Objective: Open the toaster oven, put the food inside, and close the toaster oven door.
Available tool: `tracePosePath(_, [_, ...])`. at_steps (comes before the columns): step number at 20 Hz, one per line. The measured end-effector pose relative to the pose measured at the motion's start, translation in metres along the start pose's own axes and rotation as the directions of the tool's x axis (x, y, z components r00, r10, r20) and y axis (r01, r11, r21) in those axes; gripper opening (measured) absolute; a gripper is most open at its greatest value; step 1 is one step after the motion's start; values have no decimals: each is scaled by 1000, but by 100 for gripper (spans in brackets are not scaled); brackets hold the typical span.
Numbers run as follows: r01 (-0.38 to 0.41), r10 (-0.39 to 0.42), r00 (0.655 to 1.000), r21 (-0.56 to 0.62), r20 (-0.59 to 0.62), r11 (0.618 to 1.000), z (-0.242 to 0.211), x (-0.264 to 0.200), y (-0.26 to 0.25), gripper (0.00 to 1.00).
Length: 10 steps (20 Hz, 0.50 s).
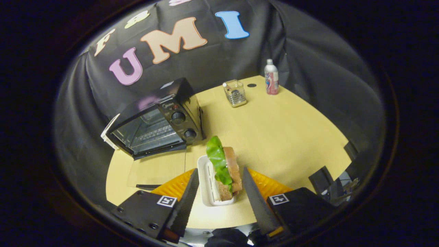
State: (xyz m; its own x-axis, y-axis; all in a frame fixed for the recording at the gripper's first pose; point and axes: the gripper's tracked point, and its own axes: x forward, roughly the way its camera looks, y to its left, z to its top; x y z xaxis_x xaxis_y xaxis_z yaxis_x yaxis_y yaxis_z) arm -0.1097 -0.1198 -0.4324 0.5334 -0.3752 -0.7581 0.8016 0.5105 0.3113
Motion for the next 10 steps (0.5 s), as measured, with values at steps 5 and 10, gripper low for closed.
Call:
tracePosePath(5, [-33, 32, 996, -14, -86, 999, -19, 21, -7, 64])
tracePosePath(10, [-53, 52, 995, -2, -84, 999, -12, 24, -2, 32])
